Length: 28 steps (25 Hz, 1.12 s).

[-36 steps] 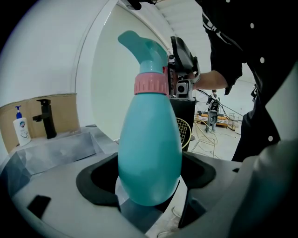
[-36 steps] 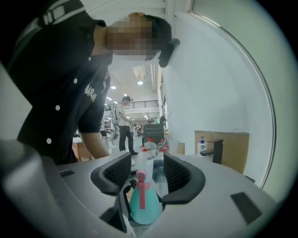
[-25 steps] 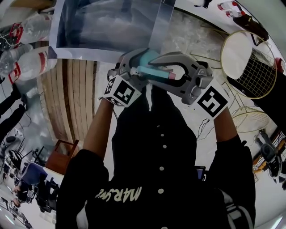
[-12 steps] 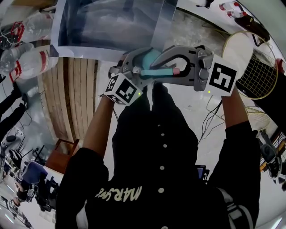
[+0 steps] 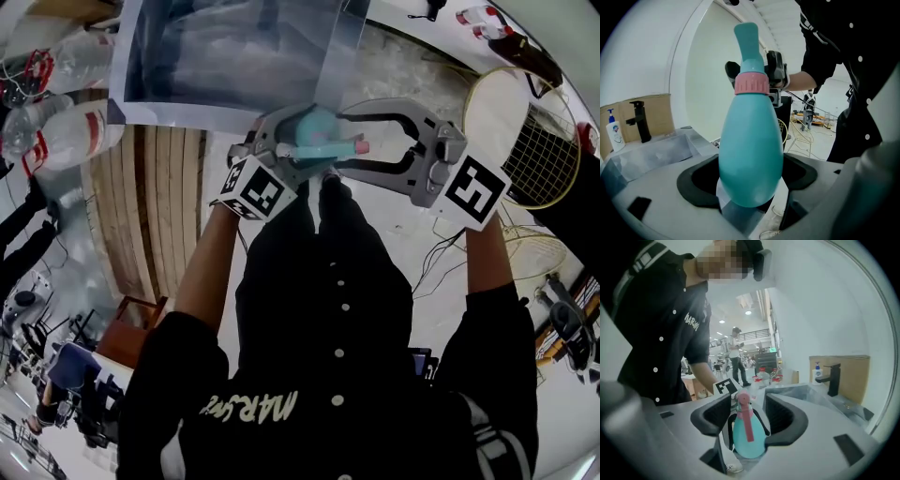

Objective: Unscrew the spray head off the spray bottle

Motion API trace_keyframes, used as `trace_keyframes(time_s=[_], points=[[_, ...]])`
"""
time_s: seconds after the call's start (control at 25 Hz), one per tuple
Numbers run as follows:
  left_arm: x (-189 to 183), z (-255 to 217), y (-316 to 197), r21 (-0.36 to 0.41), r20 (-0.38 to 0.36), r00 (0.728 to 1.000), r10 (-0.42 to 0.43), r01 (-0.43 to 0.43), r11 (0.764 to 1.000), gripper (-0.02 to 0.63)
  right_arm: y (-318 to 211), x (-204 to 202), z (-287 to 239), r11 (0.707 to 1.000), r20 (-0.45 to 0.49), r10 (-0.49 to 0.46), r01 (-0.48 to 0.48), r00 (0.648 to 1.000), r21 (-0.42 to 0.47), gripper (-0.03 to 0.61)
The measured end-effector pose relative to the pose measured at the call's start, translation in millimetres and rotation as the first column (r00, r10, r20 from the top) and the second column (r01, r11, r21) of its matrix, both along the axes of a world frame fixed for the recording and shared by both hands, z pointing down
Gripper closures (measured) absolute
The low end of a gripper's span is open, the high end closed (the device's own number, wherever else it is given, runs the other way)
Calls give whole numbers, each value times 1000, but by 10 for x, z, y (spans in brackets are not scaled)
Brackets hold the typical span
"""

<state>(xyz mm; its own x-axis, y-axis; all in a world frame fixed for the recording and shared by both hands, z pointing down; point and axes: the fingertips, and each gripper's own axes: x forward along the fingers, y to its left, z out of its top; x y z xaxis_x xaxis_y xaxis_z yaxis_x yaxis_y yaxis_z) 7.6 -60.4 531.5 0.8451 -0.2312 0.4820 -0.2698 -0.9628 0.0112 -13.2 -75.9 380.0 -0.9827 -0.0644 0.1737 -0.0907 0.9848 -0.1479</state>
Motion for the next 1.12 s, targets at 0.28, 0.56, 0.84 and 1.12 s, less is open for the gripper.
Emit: trace_keyframes(time_s=[0.28,0.56,0.84,1.12], points=[[-2,-6,-8,-1,-1,1000,-3,3,1000,209,-23,396,75,854,-110,520,-518,847,52,322],[11,-5,-8,-5,1,1000,-11,11,1000,209,269,264,155,689,-185,719,-723,670,58,322],[14,-1,-3,-15,2,1000,-23,23,1000,209,318,-4,236,720,-256,688,-683,679,124,299],[31,-6,1,0,27,1000,-13,13,1000,210,254,-79,231,740,-238,669,-660,704,129,261]])
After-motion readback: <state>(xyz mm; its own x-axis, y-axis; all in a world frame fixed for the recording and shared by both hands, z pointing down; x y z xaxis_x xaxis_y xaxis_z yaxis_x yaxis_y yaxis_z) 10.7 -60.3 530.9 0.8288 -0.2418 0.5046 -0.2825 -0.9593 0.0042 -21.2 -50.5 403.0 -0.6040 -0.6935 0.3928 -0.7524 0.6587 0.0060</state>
